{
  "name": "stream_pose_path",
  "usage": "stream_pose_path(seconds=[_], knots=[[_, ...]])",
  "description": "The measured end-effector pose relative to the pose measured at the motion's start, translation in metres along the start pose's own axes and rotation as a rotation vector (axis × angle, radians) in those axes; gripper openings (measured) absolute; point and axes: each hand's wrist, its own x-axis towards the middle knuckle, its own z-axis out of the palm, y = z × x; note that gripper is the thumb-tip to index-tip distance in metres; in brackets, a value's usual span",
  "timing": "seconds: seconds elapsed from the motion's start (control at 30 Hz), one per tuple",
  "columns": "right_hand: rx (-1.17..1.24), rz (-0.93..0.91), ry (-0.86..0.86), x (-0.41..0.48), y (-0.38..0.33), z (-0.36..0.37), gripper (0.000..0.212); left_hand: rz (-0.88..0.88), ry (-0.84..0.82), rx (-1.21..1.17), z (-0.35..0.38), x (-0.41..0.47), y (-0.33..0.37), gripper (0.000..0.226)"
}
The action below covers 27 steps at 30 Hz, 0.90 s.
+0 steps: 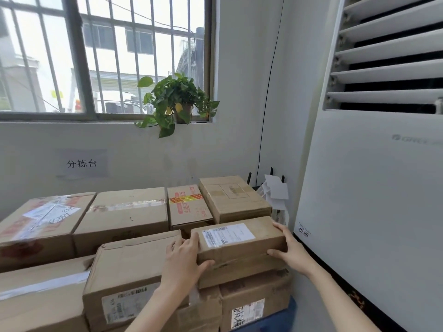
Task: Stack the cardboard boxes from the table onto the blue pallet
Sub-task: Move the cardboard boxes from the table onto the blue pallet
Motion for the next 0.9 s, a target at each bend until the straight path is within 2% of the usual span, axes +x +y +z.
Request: stream_pose_path(seconds=[0.27, 0.43, 0.67, 0.9], knots=[[-0.012, 0.010, -0.011, 0.001, 0.015, 0.011, 0.078, 0.028, -0.042, 0.066, 0.000, 0.003, -0.002, 0.074], [-0.067, 0.007, -0.028, 0.011, 0.012, 0.006, 0.076, 0.020, -0.010, 0.036, 0.001, 0.004, -0.002, 0.072], [-0.117, -0.002, -0.015, 0.017, 0.009, 0.005, 0.083, 0.026, 0.050, 0.043, 0.003, 0.010, -0.001, 0.066], [-0.179, -0.009, -0.010, 0.021, 0.003, 0.002, 0.077, 0.053, -0.044, -0.022, 0.001, 0.007, 0.000, 0.073]])
